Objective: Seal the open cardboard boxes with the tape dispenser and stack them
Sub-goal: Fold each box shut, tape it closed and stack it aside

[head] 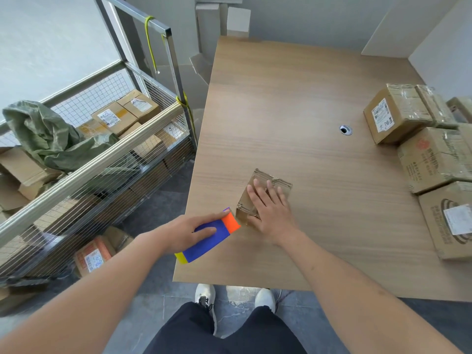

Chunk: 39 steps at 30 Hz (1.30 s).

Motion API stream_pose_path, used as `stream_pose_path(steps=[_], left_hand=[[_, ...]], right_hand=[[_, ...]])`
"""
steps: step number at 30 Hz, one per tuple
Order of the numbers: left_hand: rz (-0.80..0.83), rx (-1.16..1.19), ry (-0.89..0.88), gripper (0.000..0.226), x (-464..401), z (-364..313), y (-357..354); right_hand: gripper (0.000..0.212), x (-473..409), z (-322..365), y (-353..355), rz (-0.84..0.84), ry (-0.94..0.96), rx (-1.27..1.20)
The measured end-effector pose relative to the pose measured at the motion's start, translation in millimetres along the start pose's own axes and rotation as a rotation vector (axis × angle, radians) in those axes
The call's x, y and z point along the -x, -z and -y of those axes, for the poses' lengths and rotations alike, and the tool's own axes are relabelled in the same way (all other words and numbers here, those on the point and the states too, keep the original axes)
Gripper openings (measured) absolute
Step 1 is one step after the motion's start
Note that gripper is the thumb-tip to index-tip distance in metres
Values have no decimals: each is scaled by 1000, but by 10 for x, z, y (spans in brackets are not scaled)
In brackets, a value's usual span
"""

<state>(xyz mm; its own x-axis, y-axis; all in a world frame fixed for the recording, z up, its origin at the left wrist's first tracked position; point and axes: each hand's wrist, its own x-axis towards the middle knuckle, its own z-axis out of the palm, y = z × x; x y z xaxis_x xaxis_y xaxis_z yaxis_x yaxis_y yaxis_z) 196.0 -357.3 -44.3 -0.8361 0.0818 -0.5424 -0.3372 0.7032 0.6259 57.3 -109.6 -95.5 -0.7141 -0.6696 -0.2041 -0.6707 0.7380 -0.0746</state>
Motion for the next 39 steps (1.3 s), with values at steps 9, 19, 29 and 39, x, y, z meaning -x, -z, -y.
stream_pose_path(steps=[9, 19, 29, 39], left_hand=[[-143, -69, -242, 68, 173, -198, 122], [-243, -39, -417, 82, 193, -592, 97], [-271, -69, -481, 84, 140, -930, 118], [-264, -128, -475, 87, 142, -1162, 155]], right_hand=[[94, 81, -261, 498, 79, 166, -118], [21, 415, -205, 1203, 96, 62, -1311], [14, 538, -448, 1348, 129, 83, -1417], [28, 601, -654, 1507, 213, 20, -1466]])
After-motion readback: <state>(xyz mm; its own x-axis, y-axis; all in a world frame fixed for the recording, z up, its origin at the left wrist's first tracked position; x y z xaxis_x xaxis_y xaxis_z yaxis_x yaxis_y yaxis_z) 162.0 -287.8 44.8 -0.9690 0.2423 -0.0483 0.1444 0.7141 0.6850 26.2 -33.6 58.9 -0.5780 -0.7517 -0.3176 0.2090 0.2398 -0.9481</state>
